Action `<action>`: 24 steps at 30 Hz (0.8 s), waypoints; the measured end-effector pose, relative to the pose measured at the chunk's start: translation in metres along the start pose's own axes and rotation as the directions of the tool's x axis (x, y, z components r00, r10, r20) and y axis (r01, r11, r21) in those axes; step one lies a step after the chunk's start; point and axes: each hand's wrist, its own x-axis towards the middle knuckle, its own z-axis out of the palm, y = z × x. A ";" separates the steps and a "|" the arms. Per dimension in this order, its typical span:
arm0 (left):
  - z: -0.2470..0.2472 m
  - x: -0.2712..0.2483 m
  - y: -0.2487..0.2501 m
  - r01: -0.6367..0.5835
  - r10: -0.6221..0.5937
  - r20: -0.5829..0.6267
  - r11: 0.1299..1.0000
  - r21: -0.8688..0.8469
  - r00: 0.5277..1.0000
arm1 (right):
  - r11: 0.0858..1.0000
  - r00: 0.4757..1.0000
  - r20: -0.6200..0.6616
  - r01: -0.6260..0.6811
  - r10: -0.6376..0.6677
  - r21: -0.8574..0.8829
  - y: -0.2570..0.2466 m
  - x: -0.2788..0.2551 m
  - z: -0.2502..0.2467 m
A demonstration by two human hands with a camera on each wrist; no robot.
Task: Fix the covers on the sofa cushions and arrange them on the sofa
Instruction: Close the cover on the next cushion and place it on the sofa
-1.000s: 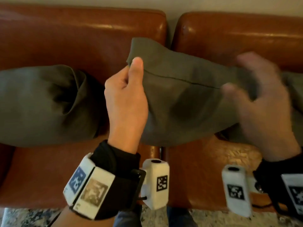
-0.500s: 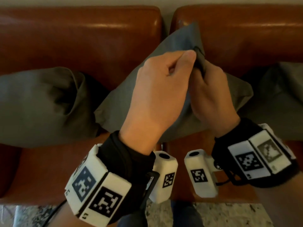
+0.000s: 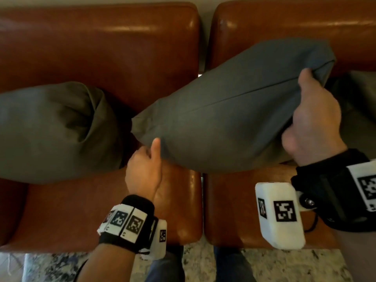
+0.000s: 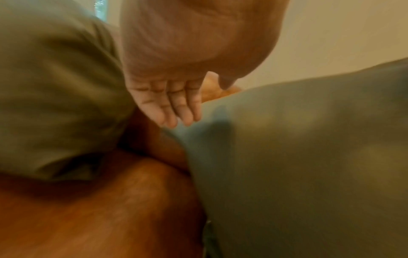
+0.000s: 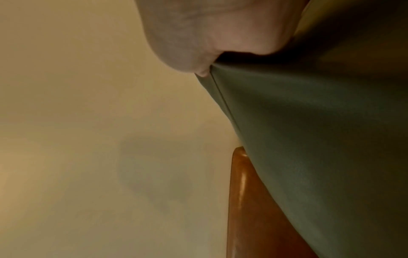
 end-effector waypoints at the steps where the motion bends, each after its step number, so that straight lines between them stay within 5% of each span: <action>1: 0.000 0.007 -0.009 0.079 -0.078 0.030 0.996 -0.034 0.997 | 1.000 1.000 -0.019 -0.012 0.013 0.014 -0.002 0.001 -0.001; 3: 0.004 0.026 -0.021 0.214 -0.184 0.126 0.928 -0.303 0.975 | 0.999 0.998 -0.049 -0.040 0.042 0.029 -0.005 0.001 -0.005; 5: 0.013 0.047 -0.027 0.363 -0.279 0.233 0.743 -0.562 0.931 | 0.997 0.995 -0.073 -0.068 0.070 0.031 -0.006 0.000 -0.009; 7: 0.021 0.061 -0.026 0.473 -0.343 0.332 0.536 -0.699 0.879 | 0.995 0.991 -0.082 -0.099 0.101 0.030 -0.006 0.000 -0.012; 9: 0.023 0.072 -0.019 0.465 -0.391 0.305 0.428 -0.775 0.868 | 0.994 0.991 -0.076 -0.111 0.112 0.021 -0.006 0.001 -0.015; 16: -0.009 0.069 0.024 0.095 -0.210 -0.021 0.527 -0.844 0.978 | 1.000 0.986 -0.166 -0.023 0.024 0.012 -0.004 0.028 -0.044; 24: -0.035 0.053 0.067 -0.136 -0.051 -0.226 0.665 -0.734 0.973 | 0.981 0.991 -0.129 -0.050 0.026 -0.186 0.028 0.069 -0.061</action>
